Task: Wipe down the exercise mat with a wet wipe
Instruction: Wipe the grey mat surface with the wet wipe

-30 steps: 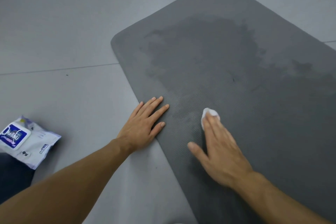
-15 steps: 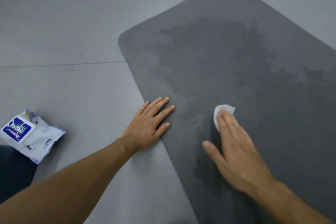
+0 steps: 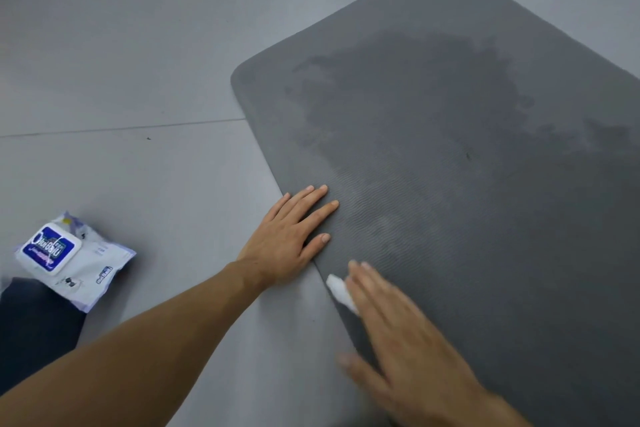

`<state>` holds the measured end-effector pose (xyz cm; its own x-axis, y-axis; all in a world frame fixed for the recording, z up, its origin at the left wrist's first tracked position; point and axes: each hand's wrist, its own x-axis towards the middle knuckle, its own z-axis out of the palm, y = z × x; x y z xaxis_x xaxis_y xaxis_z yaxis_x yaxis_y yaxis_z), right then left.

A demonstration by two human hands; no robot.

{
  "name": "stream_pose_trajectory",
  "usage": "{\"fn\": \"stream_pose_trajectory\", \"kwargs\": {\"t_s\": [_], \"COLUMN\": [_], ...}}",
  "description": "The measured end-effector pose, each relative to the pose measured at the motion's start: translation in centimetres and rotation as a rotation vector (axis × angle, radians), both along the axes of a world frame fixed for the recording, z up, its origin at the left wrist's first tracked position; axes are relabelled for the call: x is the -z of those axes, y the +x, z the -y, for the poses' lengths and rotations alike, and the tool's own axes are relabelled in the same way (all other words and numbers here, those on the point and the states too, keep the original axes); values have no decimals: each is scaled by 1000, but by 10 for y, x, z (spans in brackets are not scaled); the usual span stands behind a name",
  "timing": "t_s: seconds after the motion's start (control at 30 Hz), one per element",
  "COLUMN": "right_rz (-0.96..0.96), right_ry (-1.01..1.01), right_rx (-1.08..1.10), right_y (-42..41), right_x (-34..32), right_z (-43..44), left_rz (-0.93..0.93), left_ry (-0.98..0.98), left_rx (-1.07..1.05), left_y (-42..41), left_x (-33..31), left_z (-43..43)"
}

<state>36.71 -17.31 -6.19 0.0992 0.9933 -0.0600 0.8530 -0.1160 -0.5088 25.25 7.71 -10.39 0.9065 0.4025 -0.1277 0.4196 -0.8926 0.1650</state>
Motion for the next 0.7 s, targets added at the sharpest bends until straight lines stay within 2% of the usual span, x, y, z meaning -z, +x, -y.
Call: {"fn": "stream_pose_trajectory", "kwargs": {"t_s": [0.13,0.2,0.33,0.47,0.7], "right_rz": [10,21,65,90,144], "right_ry": [-58,-150,-205,-189,-80], "right_rx": [308,366,258,3,-229], "right_y": [74,93,72,15,-10], "right_x": [10,16,28,26,4], "right_z": [-13,-23,-40,-41,-3], "left_rz": [-8,-6,-3,9,16], "left_ry": [-5,-7,-16,-7,-10], "left_rx": [2,-1,8,5,-1], "left_y": [0,0,-1,-1,-1], "left_x": [-1,-2,-1,2,1], "left_z": [0,0,-1,-1,2]}}
